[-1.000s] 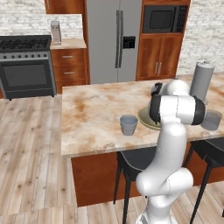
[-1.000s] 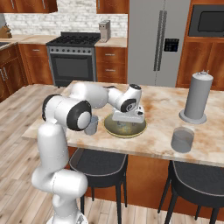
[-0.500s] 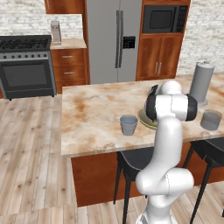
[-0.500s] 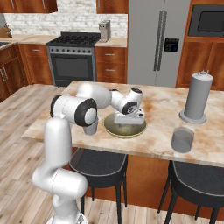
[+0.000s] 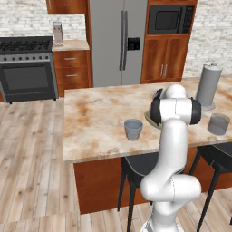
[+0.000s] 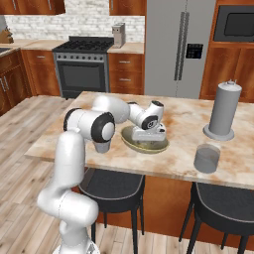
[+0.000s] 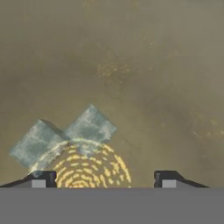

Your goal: There are four ice cubes in the ice bowl. Place two ice cubes in each glass of water.

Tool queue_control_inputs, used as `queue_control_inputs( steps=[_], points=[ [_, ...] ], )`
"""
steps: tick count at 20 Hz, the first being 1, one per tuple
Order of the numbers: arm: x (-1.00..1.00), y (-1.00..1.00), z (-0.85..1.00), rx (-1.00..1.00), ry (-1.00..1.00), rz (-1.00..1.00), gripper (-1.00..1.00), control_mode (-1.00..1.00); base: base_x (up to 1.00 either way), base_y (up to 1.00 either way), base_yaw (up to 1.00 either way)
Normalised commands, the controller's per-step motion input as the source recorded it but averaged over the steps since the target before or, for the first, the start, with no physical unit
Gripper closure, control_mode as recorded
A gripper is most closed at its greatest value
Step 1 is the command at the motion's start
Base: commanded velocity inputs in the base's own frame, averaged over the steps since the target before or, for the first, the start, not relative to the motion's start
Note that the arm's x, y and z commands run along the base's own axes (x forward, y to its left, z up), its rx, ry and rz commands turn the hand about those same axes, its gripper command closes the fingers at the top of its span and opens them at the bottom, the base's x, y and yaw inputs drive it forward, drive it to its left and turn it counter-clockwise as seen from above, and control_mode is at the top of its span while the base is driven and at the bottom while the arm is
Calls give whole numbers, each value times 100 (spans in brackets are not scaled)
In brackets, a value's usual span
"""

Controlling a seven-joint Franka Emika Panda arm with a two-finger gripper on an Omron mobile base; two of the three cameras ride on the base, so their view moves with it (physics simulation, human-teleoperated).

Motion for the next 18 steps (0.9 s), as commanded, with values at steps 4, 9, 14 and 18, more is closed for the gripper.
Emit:
queue_control_inputs(
  steps=[4, 9, 14, 18],
  points=[
    [-10, 0, -28, 0, 0, 0, 100, -100, 0, 0, 0],
    [-60, 0, -47, 0, 0, -8, 100, -100, 0, 0, 0],
    [-73, 7, -52, 0, 0, -11, 100, -100, 0, 0, 0],
    [-38, 24, -39, 0, 0, -9, 100, -100, 0, 0, 0]
  ],
)
